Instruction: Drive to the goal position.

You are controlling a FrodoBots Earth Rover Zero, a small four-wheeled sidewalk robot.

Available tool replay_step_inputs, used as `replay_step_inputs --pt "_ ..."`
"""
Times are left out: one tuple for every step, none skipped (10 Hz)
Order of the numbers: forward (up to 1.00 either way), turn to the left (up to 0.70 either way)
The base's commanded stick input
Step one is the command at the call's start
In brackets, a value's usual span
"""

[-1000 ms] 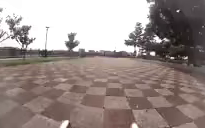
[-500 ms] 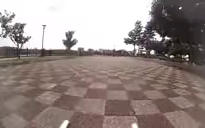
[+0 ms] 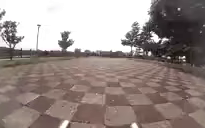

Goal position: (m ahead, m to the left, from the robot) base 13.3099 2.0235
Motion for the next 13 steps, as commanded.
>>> replay_step_inputs --pt "1.0 0.0" --pt "1.0 0.0" --pt "1.0 0.0" --pt "1.0 0.0" --pt "1.0 0.0" --pt "1.0 0.0" --pt "1.0 0.0" --pt "1.0 0.0" --pt "1.0 0.0" --pt "1.0 0.0" --pt "1.0 0.0" --pt "1.0 0.0" --pt "1.0 0.0"
